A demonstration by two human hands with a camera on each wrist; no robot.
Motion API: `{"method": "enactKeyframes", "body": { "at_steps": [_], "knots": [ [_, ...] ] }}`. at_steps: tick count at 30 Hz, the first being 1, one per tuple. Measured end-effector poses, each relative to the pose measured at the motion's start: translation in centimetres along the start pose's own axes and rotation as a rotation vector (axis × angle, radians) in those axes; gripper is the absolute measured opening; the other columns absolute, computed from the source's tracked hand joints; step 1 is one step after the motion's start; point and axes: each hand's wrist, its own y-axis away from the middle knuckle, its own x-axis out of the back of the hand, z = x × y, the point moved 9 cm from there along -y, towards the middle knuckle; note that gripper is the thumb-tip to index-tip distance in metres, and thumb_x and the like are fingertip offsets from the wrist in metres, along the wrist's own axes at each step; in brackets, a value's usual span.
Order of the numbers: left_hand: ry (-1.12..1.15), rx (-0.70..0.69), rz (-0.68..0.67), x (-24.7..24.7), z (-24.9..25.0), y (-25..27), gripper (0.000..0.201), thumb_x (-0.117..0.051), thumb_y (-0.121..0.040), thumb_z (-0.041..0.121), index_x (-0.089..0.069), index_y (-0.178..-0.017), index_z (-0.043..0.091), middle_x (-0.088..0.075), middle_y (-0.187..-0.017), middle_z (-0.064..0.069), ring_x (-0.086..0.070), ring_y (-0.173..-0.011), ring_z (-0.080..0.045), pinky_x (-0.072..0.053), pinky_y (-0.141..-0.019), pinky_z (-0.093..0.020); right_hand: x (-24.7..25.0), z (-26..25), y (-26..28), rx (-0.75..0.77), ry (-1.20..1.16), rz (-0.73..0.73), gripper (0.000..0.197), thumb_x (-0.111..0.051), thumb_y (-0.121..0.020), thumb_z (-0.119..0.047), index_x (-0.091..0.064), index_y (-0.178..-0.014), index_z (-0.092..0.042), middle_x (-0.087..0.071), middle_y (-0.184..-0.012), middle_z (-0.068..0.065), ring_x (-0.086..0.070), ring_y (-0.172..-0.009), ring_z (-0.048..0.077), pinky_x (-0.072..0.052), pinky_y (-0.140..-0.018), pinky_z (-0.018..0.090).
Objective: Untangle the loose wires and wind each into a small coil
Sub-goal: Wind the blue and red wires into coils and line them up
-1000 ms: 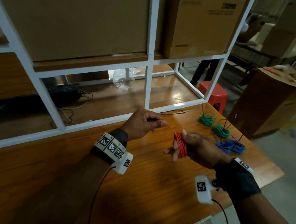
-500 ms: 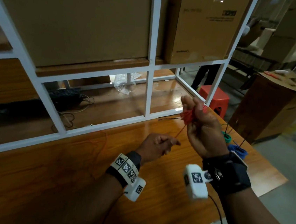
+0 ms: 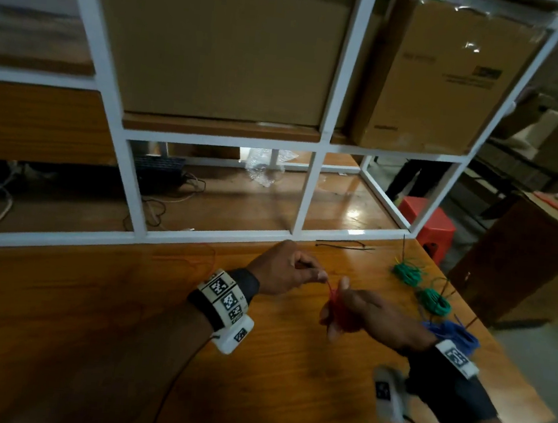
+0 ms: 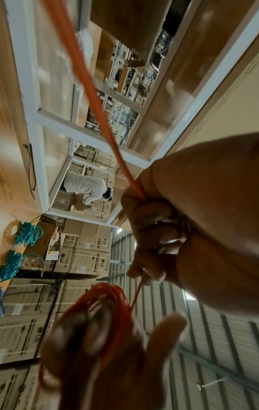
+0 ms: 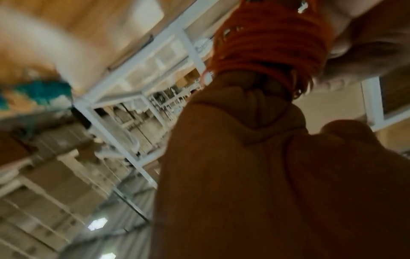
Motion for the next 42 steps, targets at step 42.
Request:
{"method": "enactKeyframes", "body": {
  "at_steps": [42],
  "knots": [
    [0.095, -0.081, -0.001, 0.5, 0.3, 1.6, 0.015, -0.077, -0.086, 0.023, -0.078, -0.091, 0.009, -0.074, -0.085, 0.002, -0.067, -0.079, -0.008, -0.053, -0.071, -0.020, -1.6, -1.5, -0.2, 0.248, -0.257, -0.057, 0.026, -0.064, -0.101, -0.020, -0.065, -0.099, 0.005, -0.075, -0.085, 0.013, -0.071, -0.113, 0.027, -0.051, -0.086, 0.030]
  ]
}}
